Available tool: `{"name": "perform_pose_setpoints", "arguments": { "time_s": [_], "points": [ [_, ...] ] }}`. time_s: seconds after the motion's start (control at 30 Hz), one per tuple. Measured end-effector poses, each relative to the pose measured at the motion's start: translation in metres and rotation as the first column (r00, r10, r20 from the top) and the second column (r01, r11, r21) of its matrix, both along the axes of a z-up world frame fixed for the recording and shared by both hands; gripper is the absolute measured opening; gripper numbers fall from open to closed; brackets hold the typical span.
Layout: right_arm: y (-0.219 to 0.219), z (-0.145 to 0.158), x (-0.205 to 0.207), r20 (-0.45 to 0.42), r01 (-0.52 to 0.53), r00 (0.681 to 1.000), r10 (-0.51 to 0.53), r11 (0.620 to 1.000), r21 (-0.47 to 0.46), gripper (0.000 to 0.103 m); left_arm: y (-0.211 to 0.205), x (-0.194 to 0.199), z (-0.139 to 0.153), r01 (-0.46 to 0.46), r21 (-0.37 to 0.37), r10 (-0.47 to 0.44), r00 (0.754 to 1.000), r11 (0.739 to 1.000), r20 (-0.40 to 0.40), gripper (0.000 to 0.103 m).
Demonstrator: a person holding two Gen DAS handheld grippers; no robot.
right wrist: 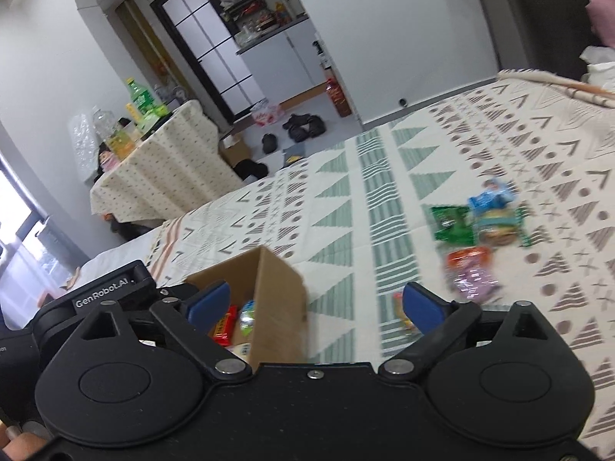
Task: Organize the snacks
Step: 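Move both tools back over the remaining snacks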
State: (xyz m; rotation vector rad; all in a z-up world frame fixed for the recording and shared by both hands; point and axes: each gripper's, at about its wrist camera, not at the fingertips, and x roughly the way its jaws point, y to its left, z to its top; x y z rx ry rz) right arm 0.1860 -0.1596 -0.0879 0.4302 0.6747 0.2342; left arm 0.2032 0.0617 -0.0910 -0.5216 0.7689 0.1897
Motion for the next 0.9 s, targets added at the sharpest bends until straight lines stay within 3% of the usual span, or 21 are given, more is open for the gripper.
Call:
{"name": "perform_pose_setpoints", "arguments": {
  "time_s": [0.5,0.9],
  "points": [
    [-0.063,0.0,-0.016,0.02,0.068,0.998,-0.067,0.997,-0.042,0.102,-0.044,-0.003,0.007,0.102,0.075,-0.106,0.994,0.992,0.038,0.103],
    [-0.104,-0.019,-0.022,-0.024,0.06,0.998,-0.061,0.996,-0.066,0.102,-0.085,-0.001,0.005,0.217,0.101,-0.221,0.975,0.971,0.026,0.103]
  ]
}}
